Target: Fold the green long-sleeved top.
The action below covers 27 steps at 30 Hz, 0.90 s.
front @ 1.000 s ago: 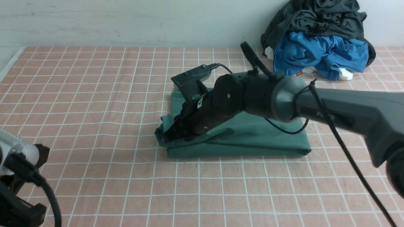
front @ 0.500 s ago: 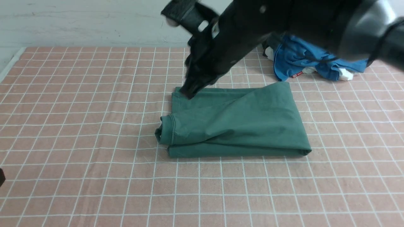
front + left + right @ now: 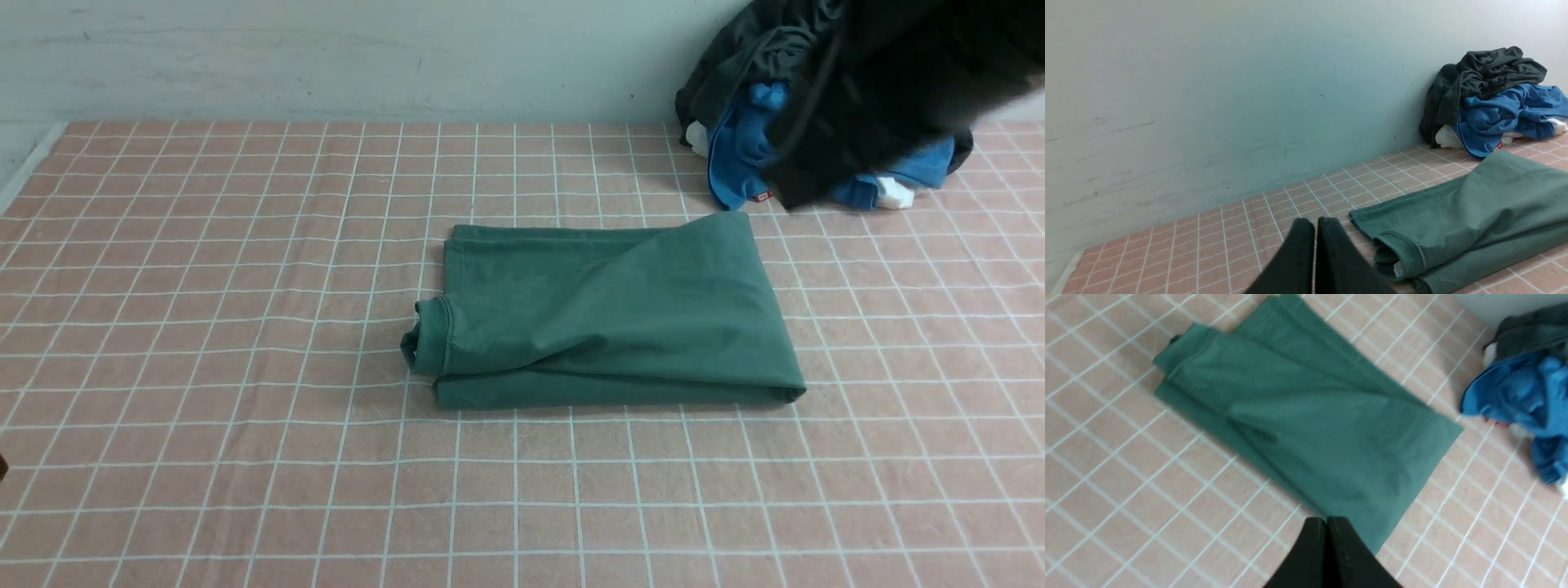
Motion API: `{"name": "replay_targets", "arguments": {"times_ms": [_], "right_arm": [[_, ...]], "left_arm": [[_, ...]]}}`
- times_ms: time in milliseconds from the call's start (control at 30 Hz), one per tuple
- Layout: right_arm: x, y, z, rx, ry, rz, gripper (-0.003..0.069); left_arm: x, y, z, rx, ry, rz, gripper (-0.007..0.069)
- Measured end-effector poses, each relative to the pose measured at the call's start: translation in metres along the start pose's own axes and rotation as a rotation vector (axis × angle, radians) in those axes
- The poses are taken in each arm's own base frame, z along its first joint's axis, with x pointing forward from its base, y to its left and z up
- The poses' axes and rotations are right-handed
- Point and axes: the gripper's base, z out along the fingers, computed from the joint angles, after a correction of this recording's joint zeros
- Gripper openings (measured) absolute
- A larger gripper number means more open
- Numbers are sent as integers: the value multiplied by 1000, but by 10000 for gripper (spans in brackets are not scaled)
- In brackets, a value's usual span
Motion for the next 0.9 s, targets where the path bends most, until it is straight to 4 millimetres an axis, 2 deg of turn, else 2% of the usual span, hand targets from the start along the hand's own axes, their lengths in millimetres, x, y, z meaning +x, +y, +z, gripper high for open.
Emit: {"name": "replay_targets", "arguments": {"times_ms": [167, 200, 233, 300, 333, 433, 633, 900], "right_arm": [[54, 20, 10, -123, -123, 28, -13], [72, 26, 14, -145, -170, 24, -13], [75, 26, 15, -144, -176, 20, -13], [110, 34, 25, -157, -239, -14, -13], [117, 36, 28, -156, -260, -22, -13], [155, 43, 39, -150, -307, -57, -13], [183, 45, 38, -121, -423, -57, -13], [202, 47, 46, -112, -304, -124, -13]], "left_arm": [[3, -1, 0, 10, 32, 0, -3], [3, -1, 0, 11, 34, 0, -3], [3, -1, 0, 11, 34, 0, -3], [3, -1, 0, 11, 34, 0, -3], [3, -1, 0, 11, 34, 0, -3], [3, -1, 0, 11, 34, 0, -3], [3, -1, 0, 12, 37, 0, -3], [3, -1, 0, 12, 38, 0, -3]]}}
